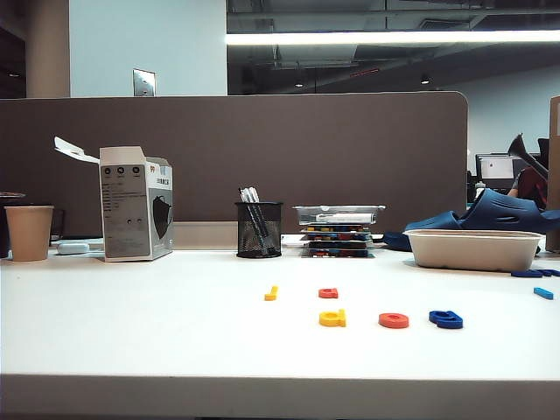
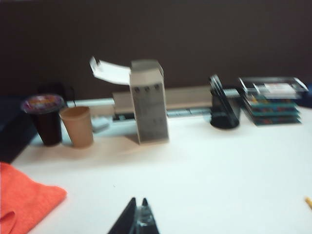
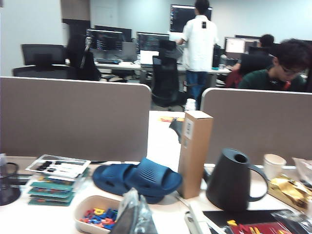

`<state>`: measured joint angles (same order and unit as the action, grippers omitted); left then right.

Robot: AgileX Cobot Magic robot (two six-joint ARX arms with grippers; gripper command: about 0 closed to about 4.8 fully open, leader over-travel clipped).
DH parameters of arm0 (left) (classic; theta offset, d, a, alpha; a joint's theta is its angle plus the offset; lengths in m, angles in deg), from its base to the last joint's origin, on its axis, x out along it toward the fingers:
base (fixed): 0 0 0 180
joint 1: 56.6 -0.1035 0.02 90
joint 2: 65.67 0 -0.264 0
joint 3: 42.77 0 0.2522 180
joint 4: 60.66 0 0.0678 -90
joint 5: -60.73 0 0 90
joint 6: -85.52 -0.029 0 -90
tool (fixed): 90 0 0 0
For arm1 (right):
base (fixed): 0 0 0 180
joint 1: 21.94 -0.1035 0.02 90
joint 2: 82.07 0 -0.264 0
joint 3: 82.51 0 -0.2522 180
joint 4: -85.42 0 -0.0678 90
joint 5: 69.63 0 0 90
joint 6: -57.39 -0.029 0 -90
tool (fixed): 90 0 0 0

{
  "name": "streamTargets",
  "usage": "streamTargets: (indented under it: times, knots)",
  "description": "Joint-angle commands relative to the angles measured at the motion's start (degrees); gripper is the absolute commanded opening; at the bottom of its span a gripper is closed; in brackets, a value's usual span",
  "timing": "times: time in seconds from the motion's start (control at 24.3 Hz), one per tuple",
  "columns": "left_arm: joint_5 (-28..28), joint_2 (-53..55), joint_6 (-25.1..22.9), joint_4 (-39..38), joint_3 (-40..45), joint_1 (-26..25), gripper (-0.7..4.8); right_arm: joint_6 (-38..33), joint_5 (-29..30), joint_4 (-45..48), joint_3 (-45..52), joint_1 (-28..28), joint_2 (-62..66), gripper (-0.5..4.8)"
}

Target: Select the appropriate letters from the row of letter magnets placed on the table to arrange into the word "dog".

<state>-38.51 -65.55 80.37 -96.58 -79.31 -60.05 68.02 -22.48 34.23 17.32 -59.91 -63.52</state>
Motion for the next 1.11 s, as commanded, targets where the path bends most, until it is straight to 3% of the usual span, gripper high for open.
streamTargets:
  times: [0.04, 0.66, 0.78, 1.11]
  knots:
    - [0.55, 0.0, -0.15, 6.54, 4.07, 0.0, -0.06, -0.09, 1.53, 0.31, -0.09, -0.04, -0.24, -0.08]
    - [1.68, 0.0, 7.69, 29.16, 22.43, 0.0, -0.06, -0.09, 4.35, -2.89, -0.09, -0.04, -0.24, -0.08]
    - [4.55, 0.0, 8.39, 25.83, 22.38, 0.0, -0.06, -0.09, 4.35, -3.67, -0.09, -0.04, -0.24, -0.08]
    - [4.07, -0.02, 8.79, 20.37, 22.38, 0.0, -0.05, -0.15, 4.52, -1.16, -0.11, -0.04, -0.24, -0.08]
